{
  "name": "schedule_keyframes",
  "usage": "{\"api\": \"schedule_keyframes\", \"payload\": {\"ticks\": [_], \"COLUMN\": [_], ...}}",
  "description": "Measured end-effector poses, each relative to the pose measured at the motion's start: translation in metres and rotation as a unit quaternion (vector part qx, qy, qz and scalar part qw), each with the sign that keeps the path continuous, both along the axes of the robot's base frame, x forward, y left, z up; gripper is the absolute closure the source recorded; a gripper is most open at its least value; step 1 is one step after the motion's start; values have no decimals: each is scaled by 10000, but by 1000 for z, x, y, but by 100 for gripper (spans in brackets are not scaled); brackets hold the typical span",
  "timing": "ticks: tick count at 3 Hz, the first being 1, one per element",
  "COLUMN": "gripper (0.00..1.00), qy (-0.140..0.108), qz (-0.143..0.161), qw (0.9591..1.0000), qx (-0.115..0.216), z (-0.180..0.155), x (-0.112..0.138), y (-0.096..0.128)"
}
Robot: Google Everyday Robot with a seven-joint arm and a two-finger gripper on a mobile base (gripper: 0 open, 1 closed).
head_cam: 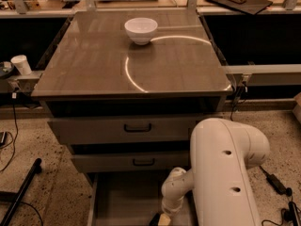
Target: Place rxbar blueberry into bottom drawer
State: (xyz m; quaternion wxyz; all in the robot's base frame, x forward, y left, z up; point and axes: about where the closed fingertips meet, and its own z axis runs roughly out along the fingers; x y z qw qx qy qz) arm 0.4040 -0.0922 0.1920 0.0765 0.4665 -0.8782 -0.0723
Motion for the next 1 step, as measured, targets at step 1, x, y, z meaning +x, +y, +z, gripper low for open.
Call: {"api": "schedule_keyframes", "payload": {"ticks": [1], "gripper": [0], "qy": [-110], "qz": [-170], "qw": [9998], "qx": [-52], "z": [12], "x": [2], "y": [-8]}}
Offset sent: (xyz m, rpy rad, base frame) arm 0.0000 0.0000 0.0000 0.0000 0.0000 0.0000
